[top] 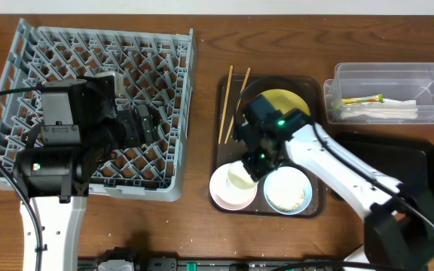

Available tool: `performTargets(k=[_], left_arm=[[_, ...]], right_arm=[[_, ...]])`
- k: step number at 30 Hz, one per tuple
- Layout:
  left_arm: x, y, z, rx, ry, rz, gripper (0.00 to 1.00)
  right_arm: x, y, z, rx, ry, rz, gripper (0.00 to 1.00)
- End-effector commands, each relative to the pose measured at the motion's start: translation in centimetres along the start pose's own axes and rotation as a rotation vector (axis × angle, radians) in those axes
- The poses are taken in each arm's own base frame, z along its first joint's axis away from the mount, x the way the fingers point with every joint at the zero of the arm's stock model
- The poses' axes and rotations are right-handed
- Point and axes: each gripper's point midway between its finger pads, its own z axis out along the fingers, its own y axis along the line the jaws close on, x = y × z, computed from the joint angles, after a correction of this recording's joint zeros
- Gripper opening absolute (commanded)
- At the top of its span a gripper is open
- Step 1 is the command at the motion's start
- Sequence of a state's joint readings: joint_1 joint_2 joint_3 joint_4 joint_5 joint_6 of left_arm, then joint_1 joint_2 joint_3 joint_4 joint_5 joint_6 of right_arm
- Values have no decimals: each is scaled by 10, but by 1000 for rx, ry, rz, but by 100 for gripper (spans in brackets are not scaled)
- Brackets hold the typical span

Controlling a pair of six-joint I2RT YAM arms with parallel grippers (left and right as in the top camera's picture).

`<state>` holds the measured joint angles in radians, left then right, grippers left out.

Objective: Sort waste into correct bins and load items into the dishwasher

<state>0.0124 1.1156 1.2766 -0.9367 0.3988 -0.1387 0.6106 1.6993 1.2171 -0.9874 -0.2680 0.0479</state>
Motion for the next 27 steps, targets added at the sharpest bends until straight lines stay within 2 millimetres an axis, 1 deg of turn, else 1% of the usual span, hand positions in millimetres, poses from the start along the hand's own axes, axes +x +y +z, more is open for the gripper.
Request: performTargets(k=[1,3,5,6,8,10,11,12,14,17,19,24,25,27], left_arm=[[-3,-22,-1,127,12,-3,87],[-3,-31,1,187,31,-7,87],[-4,-42,3,260,46,-33,87],[-6,-51,3,316,52,-44,88],[-12,-69,1,430,55,-38,88],[-18,-88,-5,564,51,-9,88],[-21,-97,-8,628,52,-4,88],[-25,-107,-13,699,54,-3,88],[-31,-120,-21,803,60,2,88],[-32,-131,-25,881,74,24,88],[-30,-136,-23,893,89,30,88],[-17,-155,-24,943,136,70,89],[-15,-159,-25,951,142,79,91],[-11,-165,-26,965,152,97,91]], right_arm=[[-29,6,-49,-78,-171,-1,1],[-45,11,-76,-200,-272,5,1],[-64,15,-108,-354,-398,2,1],[-75,17,-129,-463,-479,-18,1],[-89,19,-165,-630,-608,-77,1],[-100,8,-192,-712,-700,-80,1],[-104,2,-199,-720,-727,-68,1],[-109,-5,-205,-721,-750,-47,1],[-112,-4,-214,-757,-770,-46,1],[-106,20,-235,-875,-793,-208,1],[-102,36,-242,-932,-784,-282,1],[-103,60,-240,-956,-762,-333,1],[-103,66,-239,-960,-760,-351,1],[-103,75,-238,-964,-758,-378,1]])
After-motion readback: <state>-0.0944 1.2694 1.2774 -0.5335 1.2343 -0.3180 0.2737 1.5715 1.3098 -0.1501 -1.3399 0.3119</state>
